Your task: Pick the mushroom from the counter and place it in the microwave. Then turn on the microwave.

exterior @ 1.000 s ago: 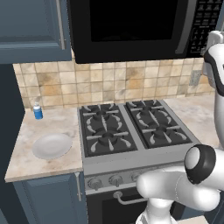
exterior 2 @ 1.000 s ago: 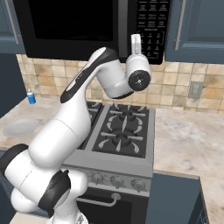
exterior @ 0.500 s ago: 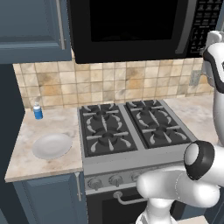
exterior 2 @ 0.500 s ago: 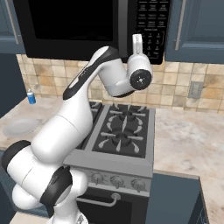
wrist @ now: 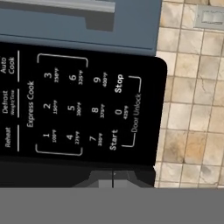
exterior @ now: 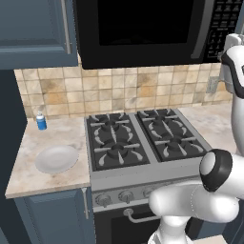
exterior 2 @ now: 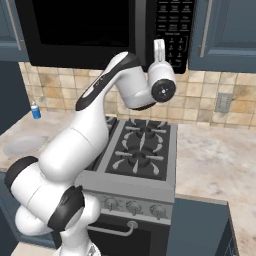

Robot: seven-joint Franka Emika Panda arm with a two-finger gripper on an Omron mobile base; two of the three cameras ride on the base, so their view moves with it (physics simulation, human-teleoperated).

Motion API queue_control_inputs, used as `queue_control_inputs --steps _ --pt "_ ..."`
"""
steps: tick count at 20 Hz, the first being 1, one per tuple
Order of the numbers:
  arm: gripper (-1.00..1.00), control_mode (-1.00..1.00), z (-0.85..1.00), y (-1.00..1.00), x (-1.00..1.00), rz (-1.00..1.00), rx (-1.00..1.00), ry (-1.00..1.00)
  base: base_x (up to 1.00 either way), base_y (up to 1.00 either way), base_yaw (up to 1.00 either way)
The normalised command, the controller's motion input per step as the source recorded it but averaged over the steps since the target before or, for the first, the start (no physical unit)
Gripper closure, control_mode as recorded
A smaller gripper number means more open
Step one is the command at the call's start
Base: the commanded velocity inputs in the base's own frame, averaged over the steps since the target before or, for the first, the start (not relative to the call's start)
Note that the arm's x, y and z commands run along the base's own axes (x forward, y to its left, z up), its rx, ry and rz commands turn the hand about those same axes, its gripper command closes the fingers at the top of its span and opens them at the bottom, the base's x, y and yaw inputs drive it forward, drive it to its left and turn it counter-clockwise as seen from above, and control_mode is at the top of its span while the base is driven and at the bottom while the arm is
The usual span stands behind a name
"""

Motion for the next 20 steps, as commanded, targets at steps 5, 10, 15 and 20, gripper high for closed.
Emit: queue_control_inputs --steps 5,10,15,20 --pt "1.00 -1.00 -0.04 -0.04 0.09 0.00 0.00 0.00 0.00 0.00 0.00" --pt "1.00 -1.00 -0.03 -0.01 0.10 0.00 0.00 0.00 0.00 0.00 0.00" --pt "1.00 -1.00 -0.01 -0.01 0.10 0.00 0.00 0.00 0.00 0.00 0.00" --pt "1.00 -1.00 0.00 -0.03 0.09 0.00 0.00 0.00 0.00 0.00 0.00"
